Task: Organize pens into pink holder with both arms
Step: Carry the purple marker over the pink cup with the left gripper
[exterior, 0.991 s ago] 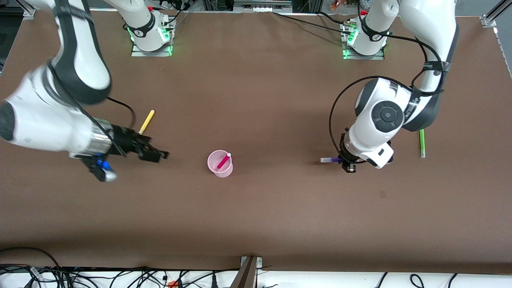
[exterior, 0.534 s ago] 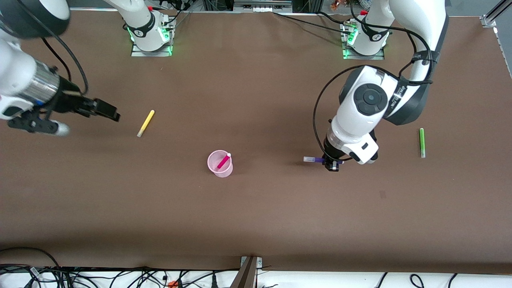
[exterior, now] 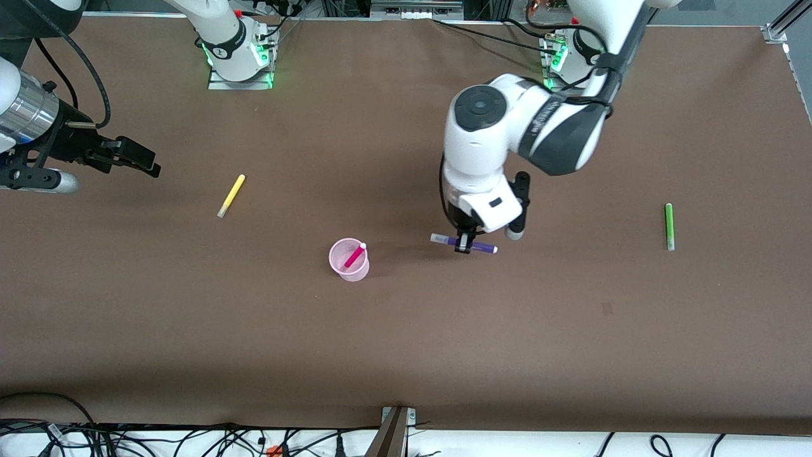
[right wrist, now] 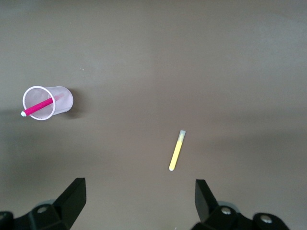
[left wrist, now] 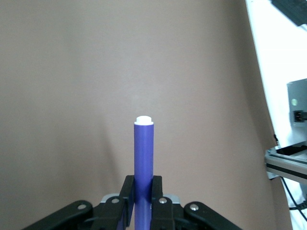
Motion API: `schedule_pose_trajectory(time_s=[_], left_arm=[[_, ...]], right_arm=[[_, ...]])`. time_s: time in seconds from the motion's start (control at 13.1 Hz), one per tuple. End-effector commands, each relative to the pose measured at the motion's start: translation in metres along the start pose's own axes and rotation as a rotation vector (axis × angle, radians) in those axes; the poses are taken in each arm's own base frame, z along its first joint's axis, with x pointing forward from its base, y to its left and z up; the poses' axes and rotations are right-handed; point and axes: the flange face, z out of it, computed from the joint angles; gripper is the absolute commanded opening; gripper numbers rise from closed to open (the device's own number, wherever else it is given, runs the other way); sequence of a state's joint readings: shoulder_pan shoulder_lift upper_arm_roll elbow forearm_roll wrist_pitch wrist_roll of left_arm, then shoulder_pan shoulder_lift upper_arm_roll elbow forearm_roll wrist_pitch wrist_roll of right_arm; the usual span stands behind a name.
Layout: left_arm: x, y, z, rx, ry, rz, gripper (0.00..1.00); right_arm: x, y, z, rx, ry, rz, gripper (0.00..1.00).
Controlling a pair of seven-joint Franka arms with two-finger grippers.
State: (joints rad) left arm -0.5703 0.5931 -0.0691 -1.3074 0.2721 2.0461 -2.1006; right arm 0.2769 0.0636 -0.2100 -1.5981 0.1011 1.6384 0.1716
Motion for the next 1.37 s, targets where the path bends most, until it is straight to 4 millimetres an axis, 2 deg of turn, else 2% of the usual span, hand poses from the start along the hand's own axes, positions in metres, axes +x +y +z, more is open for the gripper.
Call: schedule_pose_trajectory(time_s=[0.0, 0.15, 0.3, 0.46, 0.53, 0.69, 0.91, 1.07, 1.14, 1.3], left_arm=[[-0.039, 0.013, 0.012, -0.078, 0.103, 0.009, 0.0], [-0.063, 0.014, 0.015, -0.137, 0.148, 0.036, 0.0], [-0.101, -0.002, 0.027, -0.157, 0.176, 0.096, 0.0], [-0.133, -0.017, 0.041, -0.222, 0.22, 0.139, 0.0], [-0.15, -0.021, 0.044, -0.286, 0.215, 0.174, 0.0], [-0.172, -0.031, 0.042, -0.35, 0.224, 0.222, 0.0], [-0.194, -0.036, 0.043, -0.453, 0.192, 0.303, 0.0], [-0.204, -0.043, 0.067, -0.49, 0.197, 0.36, 0.0], [-0.206, -0.044, 0.071, -0.498, 0.19, 0.369, 0.0], [-0.214, -0.051, 0.092, -0.53, 0.202, 0.435, 0.0]], right_arm=[[0.001, -0.004, -0.017, -0.02, 0.042, -0.033, 1.0], [0.001, -0.003, -0.029, -0.011, 0.062, -0.038, 1.0], [-0.001, -0.006, -0.037, -0.011, 0.077, -0.036, 1.0], [0.001, -0.006, -0.036, -0.005, 0.072, -0.033, 1.0], [0.001, -0.009, -0.036, -0.005, 0.073, -0.027, 1.0], [0.001, -0.009, -0.033, -0.014, 0.067, -0.033, 1.0], [0.0, -0.007, -0.031, -0.021, 0.053, -0.037, 1.0], [-0.003, -0.006, -0.027, -0.027, 0.017, -0.032, 1.0], [-0.004, -0.007, -0.028, -0.029, 0.015, -0.037, 1.0], [-0.008, -0.003, -0.02, -0.039, -0.011, -0.037, 1.0]])
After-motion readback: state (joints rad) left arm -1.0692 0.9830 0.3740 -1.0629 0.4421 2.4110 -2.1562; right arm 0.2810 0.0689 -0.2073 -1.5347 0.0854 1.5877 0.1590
